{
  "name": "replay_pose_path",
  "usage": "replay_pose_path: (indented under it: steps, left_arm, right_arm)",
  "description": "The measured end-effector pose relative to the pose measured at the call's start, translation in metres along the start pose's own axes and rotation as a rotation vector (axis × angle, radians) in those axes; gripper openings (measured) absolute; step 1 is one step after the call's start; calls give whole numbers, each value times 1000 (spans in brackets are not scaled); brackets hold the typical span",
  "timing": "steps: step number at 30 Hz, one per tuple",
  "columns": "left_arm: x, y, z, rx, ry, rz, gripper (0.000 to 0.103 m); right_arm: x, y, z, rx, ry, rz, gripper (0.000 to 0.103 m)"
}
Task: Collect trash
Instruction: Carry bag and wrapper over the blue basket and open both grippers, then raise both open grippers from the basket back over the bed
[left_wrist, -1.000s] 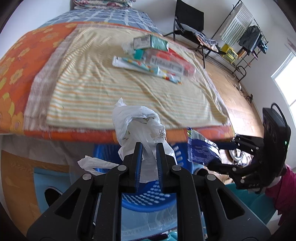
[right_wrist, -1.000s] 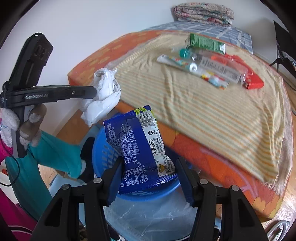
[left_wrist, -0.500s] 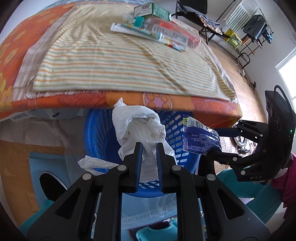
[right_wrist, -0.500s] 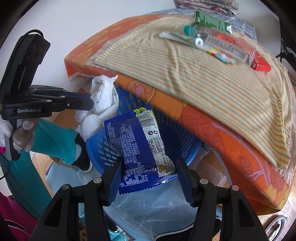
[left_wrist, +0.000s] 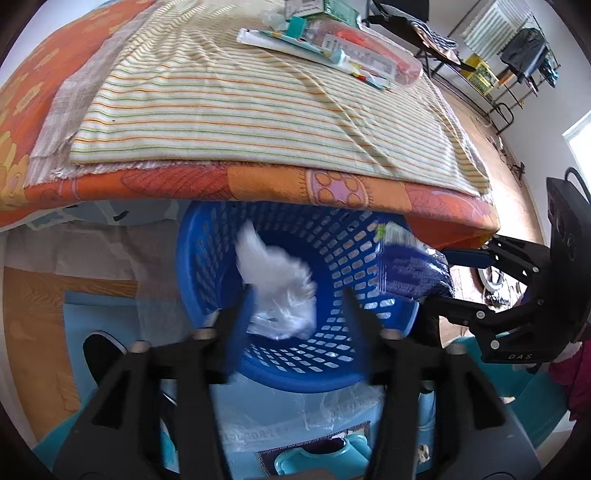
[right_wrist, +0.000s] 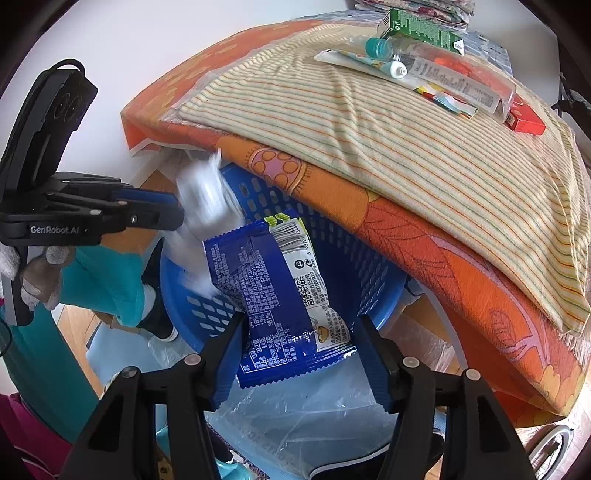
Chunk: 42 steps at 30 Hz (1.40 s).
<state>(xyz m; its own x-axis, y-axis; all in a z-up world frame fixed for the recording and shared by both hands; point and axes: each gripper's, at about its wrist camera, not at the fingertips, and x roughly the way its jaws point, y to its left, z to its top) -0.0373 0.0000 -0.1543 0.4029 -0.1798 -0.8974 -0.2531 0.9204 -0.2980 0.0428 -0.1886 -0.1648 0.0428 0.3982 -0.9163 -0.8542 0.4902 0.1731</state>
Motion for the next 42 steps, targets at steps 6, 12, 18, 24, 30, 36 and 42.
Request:
replay_pose_path:
  steps: [6, 12, 18, 24, 30, 36, 42]
  left_arm:
    - [0, 4, 3, -18, -6, 4, 62]
    - [-1, 2, 3, -5, -8, 5, 62]
    - [-3, 0, 6, 1, -17, 10, 62]
    - [-7, -3, 16, 17, -37, 14, 62]
    - [-19, -11, 38, 64, -90, 26, 62]
    - [-28, -14, 63, 80, -135, 28, 67]
    - [-32, -12, 91, 64, -153, 24, 67]
  right_arm:
    - [-5, -10, 2, 42, -40, -25, 83]
    - [-11, -24, 4, 107, -68, -24, 85]
    - [-17, -30, 7, 131, -92, -23, 85]
    - [-30, -37, 17, 144, -132, -21, 85]
    - [-49, -49, 31, 173, -190, -31, 85]
    - [-65, -71, 43, 230, -244, -35, 85]
    - [-79, -96, 56, 289, -290, -39, 85]
